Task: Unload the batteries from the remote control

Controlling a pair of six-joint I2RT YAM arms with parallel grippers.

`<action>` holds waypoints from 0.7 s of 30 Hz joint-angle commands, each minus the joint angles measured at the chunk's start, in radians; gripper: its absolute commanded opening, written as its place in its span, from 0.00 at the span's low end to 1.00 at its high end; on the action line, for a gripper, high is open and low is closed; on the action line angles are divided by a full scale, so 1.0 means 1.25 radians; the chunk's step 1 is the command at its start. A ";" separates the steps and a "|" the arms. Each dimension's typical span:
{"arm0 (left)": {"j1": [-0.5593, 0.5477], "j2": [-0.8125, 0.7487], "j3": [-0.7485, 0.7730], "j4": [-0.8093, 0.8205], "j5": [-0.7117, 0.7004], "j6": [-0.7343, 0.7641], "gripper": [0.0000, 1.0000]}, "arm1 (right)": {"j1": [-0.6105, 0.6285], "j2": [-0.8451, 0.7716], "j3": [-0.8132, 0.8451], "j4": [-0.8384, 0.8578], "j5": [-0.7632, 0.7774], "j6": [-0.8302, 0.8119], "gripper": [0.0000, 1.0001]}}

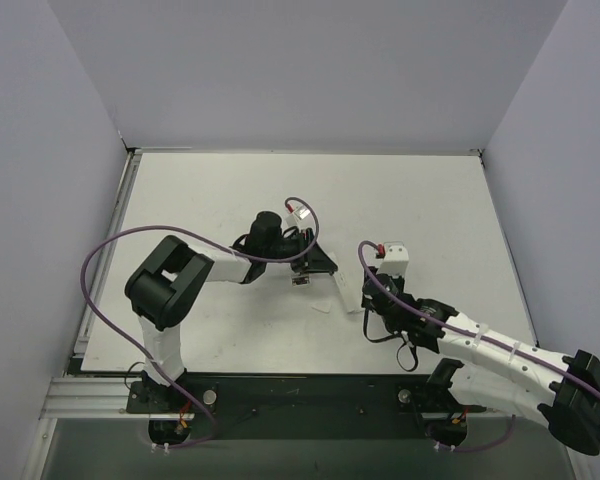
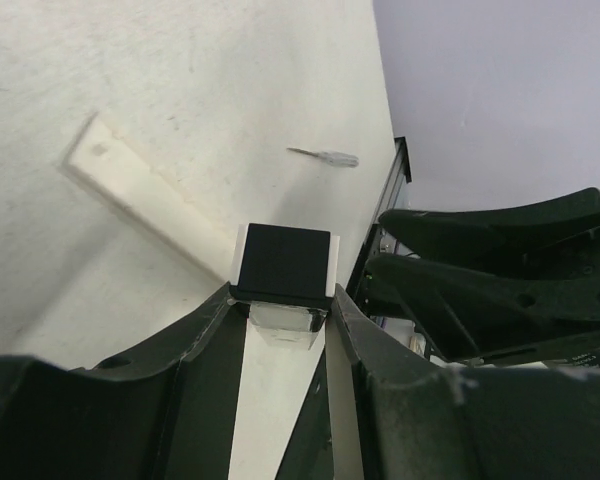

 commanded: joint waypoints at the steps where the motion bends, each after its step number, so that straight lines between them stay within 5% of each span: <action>1: 0.011 0.017 0.026 0.010 0.012 0.028 0.00 | -0.012 -0.014 0.022 -0.101 0.119 0.054 0.37; 8: 0.012 0.011 0.016 0.069 0.059 0.027 0.00 | -0.025 -0.024 0.026 -0.101 0.097 0.042 0.36; 13: 0.027 -0.033 -0.029 0.214 0.113 -0.034 0.00 | -0.026 -0.079 0.042 -0.044 -0.070 -0.017 0.39; 21: 0.044 -0.162 -0.110 0.277 0.119 -0.040 0.00 | -0.039 -0.214 0.031 0.054 -0.356 -0.044 0.79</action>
